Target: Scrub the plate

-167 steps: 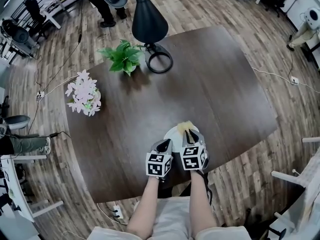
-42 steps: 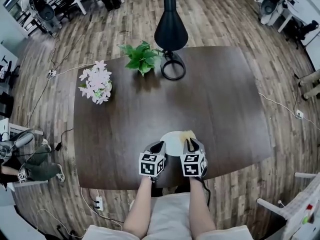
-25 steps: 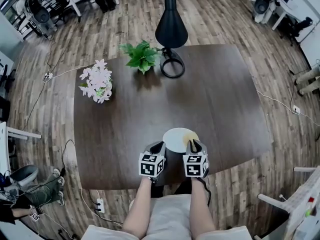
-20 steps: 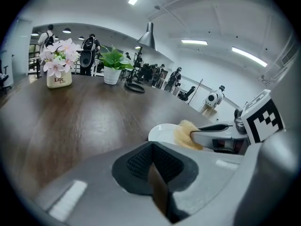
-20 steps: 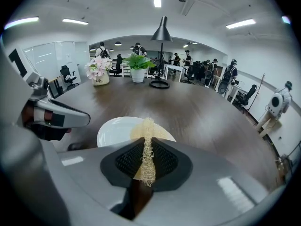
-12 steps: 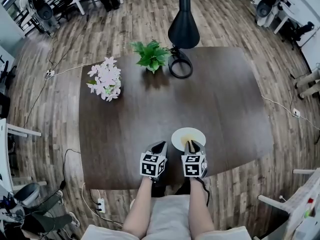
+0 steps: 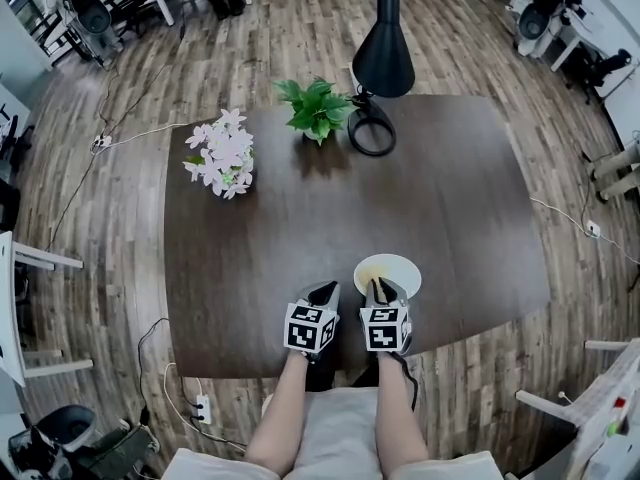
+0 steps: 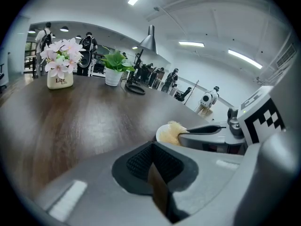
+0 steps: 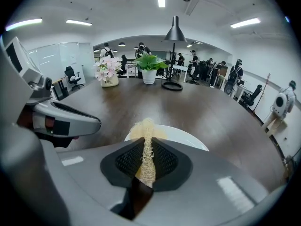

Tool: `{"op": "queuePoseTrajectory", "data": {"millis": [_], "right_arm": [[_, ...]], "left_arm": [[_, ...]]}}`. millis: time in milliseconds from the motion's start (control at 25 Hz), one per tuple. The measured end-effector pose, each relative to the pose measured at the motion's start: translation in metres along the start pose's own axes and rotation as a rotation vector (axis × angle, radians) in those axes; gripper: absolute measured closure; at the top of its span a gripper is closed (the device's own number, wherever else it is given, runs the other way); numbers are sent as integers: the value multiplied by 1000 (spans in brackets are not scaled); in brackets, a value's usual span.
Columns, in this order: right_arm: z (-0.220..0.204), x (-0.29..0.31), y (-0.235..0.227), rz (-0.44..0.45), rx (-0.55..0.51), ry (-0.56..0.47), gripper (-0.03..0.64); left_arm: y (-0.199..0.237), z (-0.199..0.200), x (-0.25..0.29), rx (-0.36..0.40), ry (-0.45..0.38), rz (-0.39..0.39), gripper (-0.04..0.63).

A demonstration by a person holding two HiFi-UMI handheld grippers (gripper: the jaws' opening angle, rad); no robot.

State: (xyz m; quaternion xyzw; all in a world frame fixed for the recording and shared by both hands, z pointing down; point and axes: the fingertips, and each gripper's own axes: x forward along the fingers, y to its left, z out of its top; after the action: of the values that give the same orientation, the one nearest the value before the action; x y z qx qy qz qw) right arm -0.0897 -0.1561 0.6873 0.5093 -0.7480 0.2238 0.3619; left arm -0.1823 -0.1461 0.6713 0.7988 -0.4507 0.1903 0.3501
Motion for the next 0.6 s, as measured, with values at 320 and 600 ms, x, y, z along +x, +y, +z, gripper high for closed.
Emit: {"op": "queuePoseTrajectory", "data": {"millis": [320, 600], "right_arm": [[0, -5, 21, 111, -13, 0, 554], [-15, -21, 19, 139, -56, 23, 554]], "left_arm": [[-16, 10, 3, 30, -6, -29, 594], [-29, 12, 6, 18, -18, -15, 594]]}}
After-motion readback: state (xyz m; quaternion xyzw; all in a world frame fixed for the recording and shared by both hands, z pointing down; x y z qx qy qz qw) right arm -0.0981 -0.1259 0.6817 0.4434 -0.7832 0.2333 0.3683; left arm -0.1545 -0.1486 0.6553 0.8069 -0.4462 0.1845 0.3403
